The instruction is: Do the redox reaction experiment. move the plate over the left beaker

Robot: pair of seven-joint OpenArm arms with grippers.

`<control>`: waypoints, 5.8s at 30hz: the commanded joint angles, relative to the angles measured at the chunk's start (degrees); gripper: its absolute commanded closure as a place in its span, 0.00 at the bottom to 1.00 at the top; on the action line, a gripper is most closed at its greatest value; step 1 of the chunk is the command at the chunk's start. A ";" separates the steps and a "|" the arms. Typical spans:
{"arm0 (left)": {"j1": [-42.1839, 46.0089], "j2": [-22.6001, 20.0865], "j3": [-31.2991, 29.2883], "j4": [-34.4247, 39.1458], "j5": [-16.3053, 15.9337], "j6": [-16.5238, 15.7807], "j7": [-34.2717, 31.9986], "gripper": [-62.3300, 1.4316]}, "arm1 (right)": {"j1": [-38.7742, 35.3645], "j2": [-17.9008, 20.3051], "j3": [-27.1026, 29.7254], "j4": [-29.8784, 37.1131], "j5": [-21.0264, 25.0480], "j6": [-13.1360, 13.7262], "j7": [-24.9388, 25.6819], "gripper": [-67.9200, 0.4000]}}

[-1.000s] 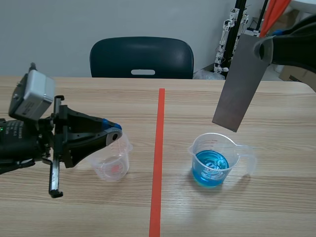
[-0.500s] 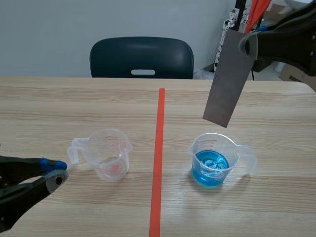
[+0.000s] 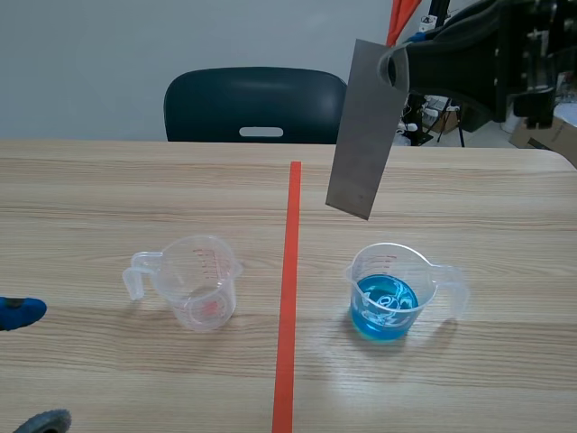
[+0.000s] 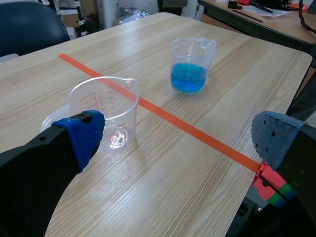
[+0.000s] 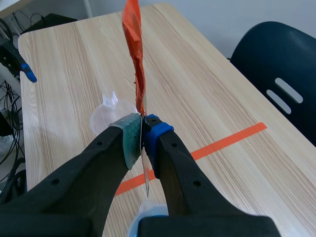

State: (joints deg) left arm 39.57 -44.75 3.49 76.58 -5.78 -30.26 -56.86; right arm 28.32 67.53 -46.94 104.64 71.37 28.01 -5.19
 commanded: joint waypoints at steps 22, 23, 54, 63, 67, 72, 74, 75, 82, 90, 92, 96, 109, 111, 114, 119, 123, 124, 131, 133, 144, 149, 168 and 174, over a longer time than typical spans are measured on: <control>5.16 12.07 -4.79 -5.86 -0.63 9.60 5.53 0.00 | 4.90 -19.82 0.85 0.42 -4.96 -3.19 -11.43 0.98; 5.11 12.28 -4.79 -6.01 -0.61 9.60 5.53 0.00 | 5.11 -20.79 0.85 0.42 -5.22 -3.19 -12.11 0.98; -4.72 19.96 -2.14 -34.67 10.45 13.05 -32.17 0.00 | 5.01 -44.83 0.72 -2.49 -15.15 -11.61 -28.52 0.98; -6.47 19.96 -2.16 -35.47 10.34 13.09 -32.17 0.00 | 4.26 -45.48 0.70 -2.97 -17.44 -13.68 -28.52 0.98; -7.39 19.93 -2.16 -35.41 10.34 13.49 -32.17 0.00 | 2.99 -46.25 0.70 -2.97 -18.51 -13.64 -28.41 0.98; -8.02 19.96 -2.16 -34.12 10.47 14.29 -32.17 0.00 | 2.97 -47.25 0.52 -2.97 -18.73 -13.64 -28.96 0.98; -8.02 19.93 -2.16 -33.38 11.26 14.40 -32.17 0.00 | 2.97 -47.76 0.52 -2.97 -18.75 -13.64 -29.03 0.98; -8.02 19.93 -2.16 -33.24 11.28 14.71 -32.17 0.00 | 2.97 -47.91 0.46 -2.97 -18.73 -13.62 -29.07 0.98; -8.02 19.93 -2.16 -33.00 11.28 14.73 -32.17 0.00 | 2.97 -48.15 0.37 -2.97 -18.73 -13.62 -29.05 0.98; -8.02 19.93 -2.16 -33.00 11.21 14.71 -32.17 0.00 | 2.97 -48.35 0.37 -2.97 -18.73 -13.64 -29.42 0.98; -8.00 19.93 -2.16 -33.00 11.21 14.71 -32.17 0.00 | 2.97 -48.35 0.37 -2.97 -18.73 -13.64 -29.44 0.98; -8.00 19.93 -2.16 -33.00 11.21 14.71 -32.17 0.00 | 2.97 -48.33 0.37 -2.97 -18.73 -13.64 -30.03 0.98; -8.00 19.93 -2.16 -33.00 11.19 14.71 -32.17 0.00 | 3.26 -48.33 0.37 -2.97 -18.71 -13.62 -30.53 0.98; -8.00 19.93 -2.16 -33.00 11.19 14.71 -32.17 0.00 | 3.26 -48.30 0.37 -2.97 -18.71 -13.62 -30.56 0.98; -8.00 19.96 -2.16 -33.00 11.19 14.71 -32.17 0.00 | 3.26 -48.30 0.37 -2.97 -18.71 -13.62 -30.69 0.98; -8.00 19.96 -2.16 -33.00 11.19 14.71 -32.17 0.00 | 3.26 -48.30 0.37 -2.97 -18.71 -13.62 -30.69 0.98; -8.00 19.96 -2.16 -33.00 11.19 14.71 -32.17 0.00 | 3.26 -48.30 0.37 -2.97 -18.71 -13.62 -30.67 0.98; -8.00 19.96 -2.16 -33.00 11.19 14.71 -32.17 0.00 | 3.26 -48.30 0.37 -2.97 -18.71 -13.62 -30.69 0.98; -8.02 19.96 -2.16 -33.00 11.19 14.71 -32.17 0.00 | 3.26 -48.30 0.37 -2.97 -18.71 -13.62 -30.71 0.98; -8.02 19.96 -2.16 -33.00 11.19 14.69 -32.17 0.00 | 3.26 -48.30 0.37 -2.97 -18.71 -13.62 -30.71 0.98; -8.02 19.96 -2.16 -33.00 11.19 14.69 -32.17 0.00 | 3.26 -48.30 0.37 -2.97 -18.71 -13.62 -30.71 0.98; -8.02 19.96 -2.16 -33.00 11.19 14.69 -32.17 0.00 | 3.26 -48.30 0.37 -2.97 -18.71 -13.62 -30.71 0.98; -8.31 19.96 -2.16 -33.00 11.21 14.69 -32.17 0.00 | 3.23 -48.30 0.37 -2.97 -18.71 -13.62 -30.69 0.98; -8.31 19.96 -2.16 -33.00 11.21 14.69 -32.17 0.00 | 3.23 -48.33 0.37 -2.97 -18.71 -13.62 -30.69 0.98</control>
State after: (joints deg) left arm 31.42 -24.62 1.43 42.98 5.96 -15.42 -86.41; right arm 29.95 19.66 -46.94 101.45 52.25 14.35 -36.56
